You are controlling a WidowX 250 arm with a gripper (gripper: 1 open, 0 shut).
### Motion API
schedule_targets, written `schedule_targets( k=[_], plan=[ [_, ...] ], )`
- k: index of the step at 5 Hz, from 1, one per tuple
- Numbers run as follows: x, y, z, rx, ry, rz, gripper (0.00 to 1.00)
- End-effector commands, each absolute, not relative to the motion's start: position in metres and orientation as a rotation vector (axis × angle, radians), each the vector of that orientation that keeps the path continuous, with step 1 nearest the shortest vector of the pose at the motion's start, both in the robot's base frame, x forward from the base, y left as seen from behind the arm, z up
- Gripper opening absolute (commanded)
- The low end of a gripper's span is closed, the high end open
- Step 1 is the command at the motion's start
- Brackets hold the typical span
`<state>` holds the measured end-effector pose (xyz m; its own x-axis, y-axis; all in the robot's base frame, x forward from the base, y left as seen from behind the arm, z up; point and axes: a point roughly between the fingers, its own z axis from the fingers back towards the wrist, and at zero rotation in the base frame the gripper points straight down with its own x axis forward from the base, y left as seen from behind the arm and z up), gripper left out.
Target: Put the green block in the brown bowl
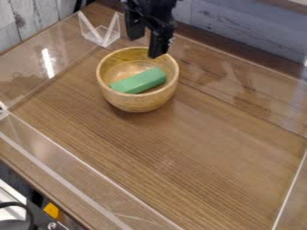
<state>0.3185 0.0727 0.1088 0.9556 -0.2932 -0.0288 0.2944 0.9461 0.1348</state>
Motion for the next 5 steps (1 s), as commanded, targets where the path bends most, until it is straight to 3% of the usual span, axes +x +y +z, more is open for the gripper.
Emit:
schedule_targets(
  k=[1,4,5],
  plan=[
    [0.329,0.076,0.126,0.155,-0.034,-0.265,1.00],
    [0.319,0.103,0.128,0.147,-0.024,-0.343,1.00],
    [0.318,0.096,0.131,0.145,-0.022,-0.398,0.00]
  ],
)
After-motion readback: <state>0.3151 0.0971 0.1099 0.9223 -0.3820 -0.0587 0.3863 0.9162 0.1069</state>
